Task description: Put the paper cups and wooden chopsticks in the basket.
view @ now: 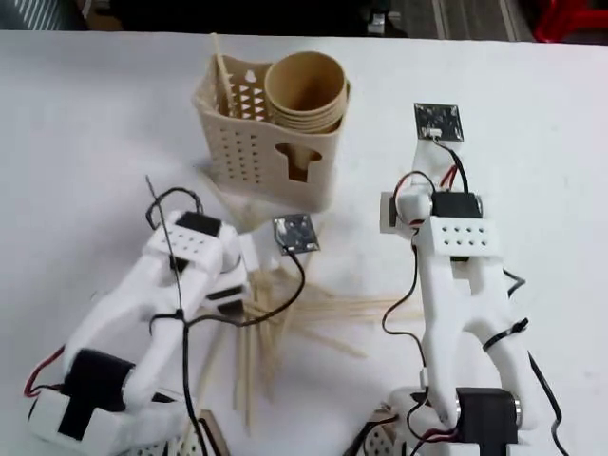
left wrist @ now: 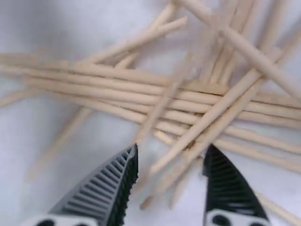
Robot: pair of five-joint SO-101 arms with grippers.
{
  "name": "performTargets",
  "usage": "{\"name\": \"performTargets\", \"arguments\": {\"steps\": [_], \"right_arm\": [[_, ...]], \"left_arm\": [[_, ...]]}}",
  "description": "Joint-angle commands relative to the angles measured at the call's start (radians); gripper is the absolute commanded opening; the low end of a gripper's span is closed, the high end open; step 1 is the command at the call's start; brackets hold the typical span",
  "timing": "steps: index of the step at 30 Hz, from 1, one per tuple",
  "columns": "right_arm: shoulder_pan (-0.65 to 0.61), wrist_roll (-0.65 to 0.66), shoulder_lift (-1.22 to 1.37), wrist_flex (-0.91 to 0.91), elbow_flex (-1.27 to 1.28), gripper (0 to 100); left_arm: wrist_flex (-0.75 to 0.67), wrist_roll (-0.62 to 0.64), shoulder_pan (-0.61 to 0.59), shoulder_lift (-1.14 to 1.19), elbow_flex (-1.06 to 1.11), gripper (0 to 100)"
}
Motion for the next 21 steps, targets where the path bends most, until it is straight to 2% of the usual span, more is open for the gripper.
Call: {"name": "performTargets", "arguments": {"steps": [1, 12, 16, 21], "right_arm": [[0.015, -0.009, -0.035, -0.016, -0.008, 3.0], [0.015, -0.008, -0.035, -0.016, -0.008, 3.0], [0.015, -0.008, -0.035, -0.016, -0.008, 3.0], [0.015, -0.008, -0.035, -0.016, -0.008, 3.0]], "left_arm": [[-0.017, -0.006, 0.005, 0.039, -0.031, 20], [-0.009, -0.005, 0.005, 0.039, -0.026, 7], [0.051, -0.006, 0.007, 0.038, -0.035, 3], [0.081, -0.006, 0.005, 0.038, -0.035, 2]]}}
